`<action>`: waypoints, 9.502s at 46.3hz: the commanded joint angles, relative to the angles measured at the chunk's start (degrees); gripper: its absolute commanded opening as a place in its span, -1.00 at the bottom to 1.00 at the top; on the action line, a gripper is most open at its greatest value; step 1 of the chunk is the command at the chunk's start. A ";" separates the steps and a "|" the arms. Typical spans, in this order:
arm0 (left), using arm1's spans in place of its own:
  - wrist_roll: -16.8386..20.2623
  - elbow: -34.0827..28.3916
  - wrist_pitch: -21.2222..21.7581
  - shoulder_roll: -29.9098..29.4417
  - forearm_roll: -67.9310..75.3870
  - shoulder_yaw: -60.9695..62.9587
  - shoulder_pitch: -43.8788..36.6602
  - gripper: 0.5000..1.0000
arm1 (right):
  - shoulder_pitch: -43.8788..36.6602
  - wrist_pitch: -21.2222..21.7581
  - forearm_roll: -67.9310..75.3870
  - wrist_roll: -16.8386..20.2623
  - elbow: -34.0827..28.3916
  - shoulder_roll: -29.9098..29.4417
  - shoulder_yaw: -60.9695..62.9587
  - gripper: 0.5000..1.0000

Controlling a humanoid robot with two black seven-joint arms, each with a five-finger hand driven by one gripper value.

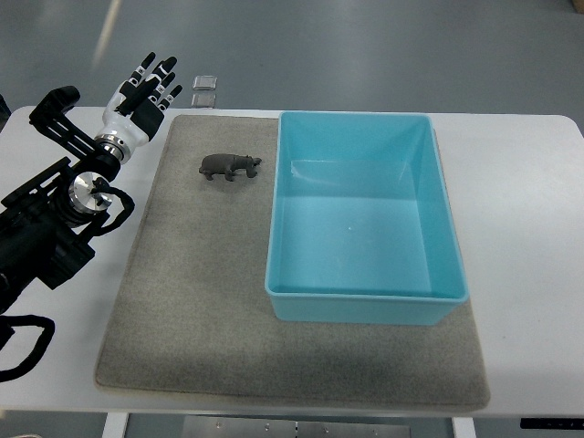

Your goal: Place brown hippo in blue box with left hand

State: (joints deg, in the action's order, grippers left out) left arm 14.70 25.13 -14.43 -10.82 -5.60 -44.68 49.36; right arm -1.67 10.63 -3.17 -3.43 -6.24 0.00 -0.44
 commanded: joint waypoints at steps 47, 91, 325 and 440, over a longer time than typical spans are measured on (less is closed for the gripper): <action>-0.02 0.44 0.01 1.16 0.24 0.29 -0.14 0.99 | 0.00 0.00 0.00 0.00 0.00 0.00 0.00 0.74; -0.20 9.76 -0.16 -4.99 9.28 11.63 0.38 0.99 | 0.00 0.00 0.00 0.00 0.00 0.00 0.00 0.74; -0.20 18.46 11.09 -9.92 89.36 27.28 19.28 -0.76 | 0.00 0.00 0.00 0.00 0.00 0.00 0.00 0.74; -0.11 38.15 10.29 -5.52 88.04 23.85 13.04 0.51 | 0.00 0.00 0.00 0.00 0.00 0.00 0.00 0.74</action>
State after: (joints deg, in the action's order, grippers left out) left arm 14.65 63.65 -4.46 -16.26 82.44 -20.46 62.32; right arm -1.67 10.63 -3.16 -3.43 -6.24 0.00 -0.44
